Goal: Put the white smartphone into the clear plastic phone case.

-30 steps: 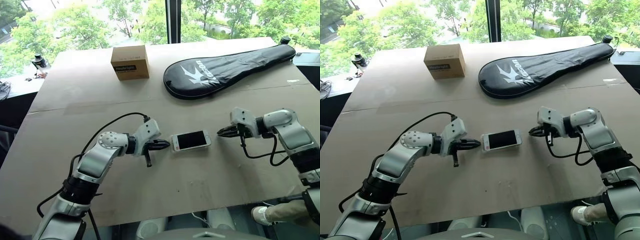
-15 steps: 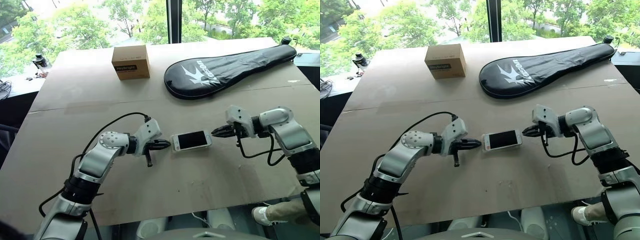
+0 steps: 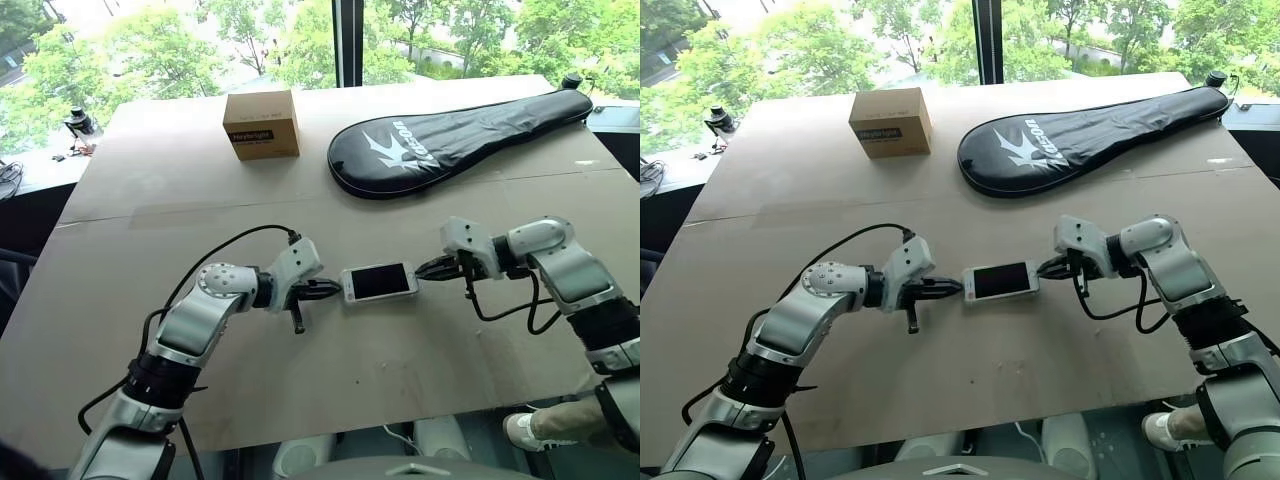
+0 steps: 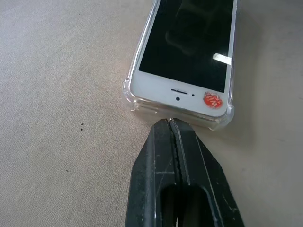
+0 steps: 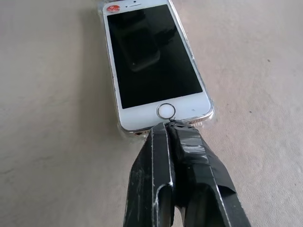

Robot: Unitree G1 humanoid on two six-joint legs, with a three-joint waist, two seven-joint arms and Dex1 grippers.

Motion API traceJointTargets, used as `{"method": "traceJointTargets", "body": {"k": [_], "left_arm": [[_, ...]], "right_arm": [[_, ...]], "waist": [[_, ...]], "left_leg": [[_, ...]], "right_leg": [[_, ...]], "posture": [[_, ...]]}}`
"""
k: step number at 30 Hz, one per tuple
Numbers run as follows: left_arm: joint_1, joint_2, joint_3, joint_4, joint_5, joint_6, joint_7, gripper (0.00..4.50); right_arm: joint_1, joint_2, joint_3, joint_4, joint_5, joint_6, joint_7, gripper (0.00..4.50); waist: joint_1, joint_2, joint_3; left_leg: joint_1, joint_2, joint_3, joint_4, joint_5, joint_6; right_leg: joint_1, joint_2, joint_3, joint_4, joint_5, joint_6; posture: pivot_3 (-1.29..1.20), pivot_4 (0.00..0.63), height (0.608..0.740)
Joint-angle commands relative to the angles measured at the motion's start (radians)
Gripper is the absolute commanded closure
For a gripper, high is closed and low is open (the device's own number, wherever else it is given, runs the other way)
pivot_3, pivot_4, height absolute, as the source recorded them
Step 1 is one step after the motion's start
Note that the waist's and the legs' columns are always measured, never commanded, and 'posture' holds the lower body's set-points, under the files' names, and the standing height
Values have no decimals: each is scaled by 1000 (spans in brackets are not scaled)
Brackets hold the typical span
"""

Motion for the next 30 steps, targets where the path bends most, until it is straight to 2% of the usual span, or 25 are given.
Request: {"method": "traceJointTargets", "body": {"k": [1, 8, 12, 17, 20, 24, 30], "left_arm": [[8, -16, -27, -16, 1, 7, 14, 4500], [12, -16, -22, -27, -1, 12, 14, 4500], [10, -4, 46, -44, -26, -8, 22, 4500], [-32, -75, 152, -147, -199, 71, 40, 4500], [-36, -125, 114, -154, -218, 94, 63, 4500], [-14, -119, 2, -89, -125, 56, 76, 4500], [19, -118, -39, 6, -38, -34, 119, 4500]], "right_arm": [[-14, 19, 10, -36, 11, -6, 12, 4489], [-11, 22, 3, -7, 2, -34, 15, 4489], [-5, -12, -53, 11, 37, -60, 37, 4489], [56, 61, -185, -19, 200, -61, -9, 4489], [127, 140, -226, -52, 260, -80, -58, 4489], [198, 191, -239, 3, 248, -153, -88, 4489], [218, 201, -153, 197, 104, -275, -133, 4489]], "waist": [[0, 0, 0], [-3, 0, 0], [-2, 0, 0], [-6, -1, 2], [-6, -1, 1], [-20, -1, 2], [-32, 1, 1]], "left_leg": [[0, 0, 0, 0, 0, 0], [1, 0, 0, 0, 0, 0], [0, 0, 0, 0, 0, 0], [-2, 1, -1, 0, 0, 0], [-2, 3, -2, -2, 0, 0], [-3, 1, 1, -4, 0, 0], [0, 1, 2, -4, 0, 0]], "right_leg": [[0, 0, 0, 0, 0, 0], [0, 0, 0, 0, 0, 0], [0, 0, 0, 0, 0, 0], [-2, 0, 0, 0, 0, 0], [-2, 1, -1, -3, 0, 0], [-4, 1, 1, -3, 0, 0], [-4, 2, 2, -1, 0, 0]], "posture": [[0, 150, 740], [0, 150, 740], [0, 150, 740], [0, 150, 740], [0, 150, 740], [0, 150, 740], [0, 150, 740]]}}
